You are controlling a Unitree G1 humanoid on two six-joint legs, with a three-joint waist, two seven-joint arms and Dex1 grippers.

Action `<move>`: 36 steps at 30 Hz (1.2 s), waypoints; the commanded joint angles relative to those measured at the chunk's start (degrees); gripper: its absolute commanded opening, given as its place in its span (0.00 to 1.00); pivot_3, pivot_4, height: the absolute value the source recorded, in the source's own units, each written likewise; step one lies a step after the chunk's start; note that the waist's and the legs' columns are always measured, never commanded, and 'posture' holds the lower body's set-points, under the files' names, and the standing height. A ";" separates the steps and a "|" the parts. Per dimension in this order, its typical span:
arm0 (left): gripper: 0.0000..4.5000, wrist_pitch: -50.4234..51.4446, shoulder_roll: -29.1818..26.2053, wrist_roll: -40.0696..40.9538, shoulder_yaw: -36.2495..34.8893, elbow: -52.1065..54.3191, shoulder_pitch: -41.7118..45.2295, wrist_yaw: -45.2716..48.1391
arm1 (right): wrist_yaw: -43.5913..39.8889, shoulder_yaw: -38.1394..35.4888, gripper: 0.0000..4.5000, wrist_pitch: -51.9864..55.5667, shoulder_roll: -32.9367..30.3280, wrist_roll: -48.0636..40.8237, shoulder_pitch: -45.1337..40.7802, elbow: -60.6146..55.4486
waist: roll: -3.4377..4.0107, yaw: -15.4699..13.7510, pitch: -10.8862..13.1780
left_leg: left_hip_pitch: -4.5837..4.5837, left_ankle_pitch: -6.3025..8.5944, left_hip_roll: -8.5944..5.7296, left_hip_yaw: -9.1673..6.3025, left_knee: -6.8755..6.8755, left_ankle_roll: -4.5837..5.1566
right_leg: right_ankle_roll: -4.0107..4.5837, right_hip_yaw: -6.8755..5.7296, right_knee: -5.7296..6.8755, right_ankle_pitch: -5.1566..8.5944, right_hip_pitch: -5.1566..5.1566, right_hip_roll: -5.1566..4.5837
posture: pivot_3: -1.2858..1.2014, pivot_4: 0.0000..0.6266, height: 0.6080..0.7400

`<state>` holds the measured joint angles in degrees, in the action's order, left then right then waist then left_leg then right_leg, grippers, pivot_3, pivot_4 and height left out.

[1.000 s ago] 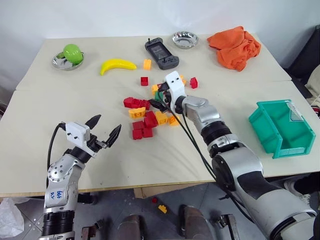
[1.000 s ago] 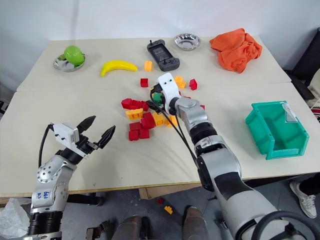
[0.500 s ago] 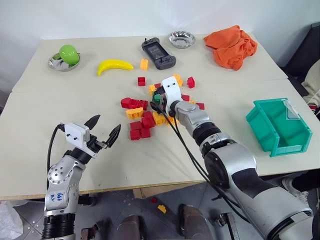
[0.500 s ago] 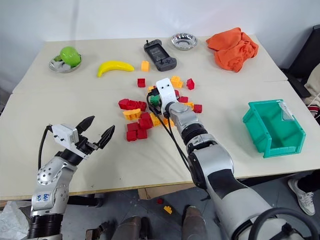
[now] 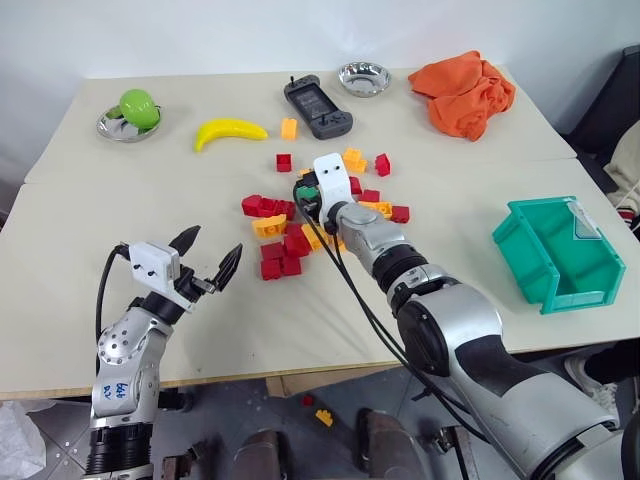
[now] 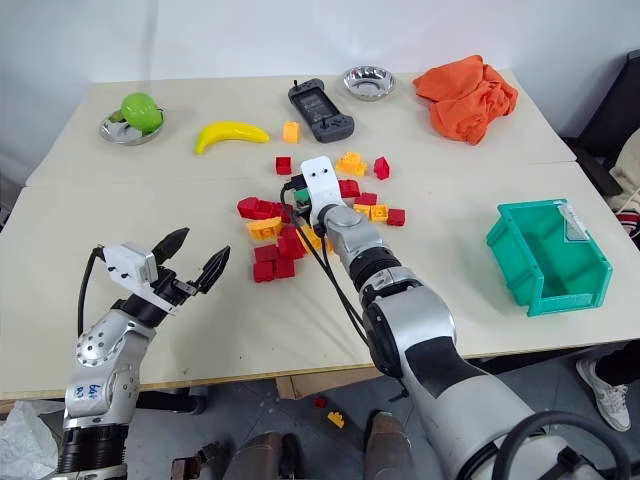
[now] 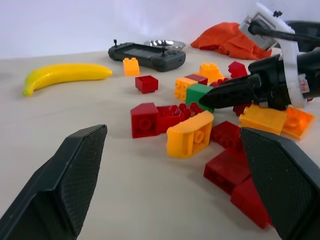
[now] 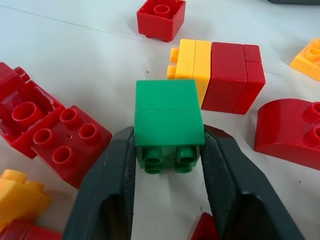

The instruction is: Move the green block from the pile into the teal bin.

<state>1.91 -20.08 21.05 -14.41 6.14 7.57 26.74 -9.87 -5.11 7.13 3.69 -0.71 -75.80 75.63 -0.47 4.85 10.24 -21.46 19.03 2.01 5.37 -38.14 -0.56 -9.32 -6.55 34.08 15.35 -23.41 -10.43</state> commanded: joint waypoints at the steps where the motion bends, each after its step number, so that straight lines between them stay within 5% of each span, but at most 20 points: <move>1: 1.00 -0.77 0.26 0.29 -0.20 1.52 0.02 -0.33 | -0.44 -0.04 0.32 -1.89 -0.55 0.71 -1.49 -0.87 | 0.00 0.00 0.00 | 0.00 0.00 0.00 0.00 0.00 0.00 | 0.00 0.00 0.00 0.00 0.00 0.00 | 0.52 0.24 1.00; 9: 1.00 -0.91 1.08 1.59 2.58 2.10 1.70 2.87 | -21.04 -4.19 0.32 -13.02 -9.25 -6.60 4.06 -14.06 | 0.00 -0.67 0.00 | -0.04 0.00 -0.01 -0.05 -0.03 0.00 | 0.00 -0.05 -0.04 0.00 0.02 0.00 | 0.52 0.24 1.00; 14: 1.00 -0.36 1.36 1.38 8.60 0.42 6.07 8.73 | -31.58 -7.59 0.32 -4.26 -22.87 -14.65 20.24 -45.21 | 0.00 -2.56 0.00 | -0.09 0.00 -0.02 -0.12 -0.04 0.01 | -0.01 -0.13 -0.10 0.00 0.04 -0.01 | 0.52 0.24 1.00; 19: 1.00 -0.95 1.64 0.76 15.02 -1.96 10.70 16.16 | -29.94 -18.53 0.32 10.75 -39.69 -19.16 37.66 -66.67 | 0.01 -3.92 0.01 | -0.10 0.03 -0.03 -0.06 -0.03 0.05 | -0.01 -0.15 -0.16 0.00 0.03 0.00 | 0.52 0.24 1.00; 24: 1.00 -1.38 4.09 1.23 19.44 -5.94 16.29 21.54 | -25.06 -29.22 0.32 14.89 -48.85 -17.75 52.36 -73.71 | 0.05 -4.76 -0.01 | -0.07 0.05 -0.07 0.09 -0.09 0.09 | -0.03 -0.06 -0.21 -0.02 0.04 -0.02 | 0.52 0.24 1.00; 32: 1.00 -3.35 7.02 0.34 21.57 -11.00 22.25 25.44 | -20.27 -37.58 0.32 23.18 -48.85 -19.91 67.60 -77.83 | 0.09 -4.85 -0.04 | 0.06 0.05 -0.07 0.13 -0.12 0.10 | -0.04 -0.01 -0.20 -0.03 0.15 -0.02 | 0.52 0.24 1.00; 36: 1.00 -3.13 6.11 0.33 20.93 -11.63 22.37 26.06 | -19.76 -37.22 0.62 24.01 -48.70 -21.56 67.04 -76.57 | 0.09 -4.83 -0.04 | 0.06 0.06 -0.08 0.13 -0.17 0.12 | -0.06 0.02 -0.22 -0.05 0.18 -0.02 | 0.52 0.24 1.00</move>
<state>-0.41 -13.60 21.55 7.29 -5.94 29.16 52.48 -30.21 -40.94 31.60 -44.30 -21.35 -8.12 0.12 -0.38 0.03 10.20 -21.39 19.09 1.93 5.49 -38.31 -0.44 -9.38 -6.53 33.87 15.30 -23.23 -10.45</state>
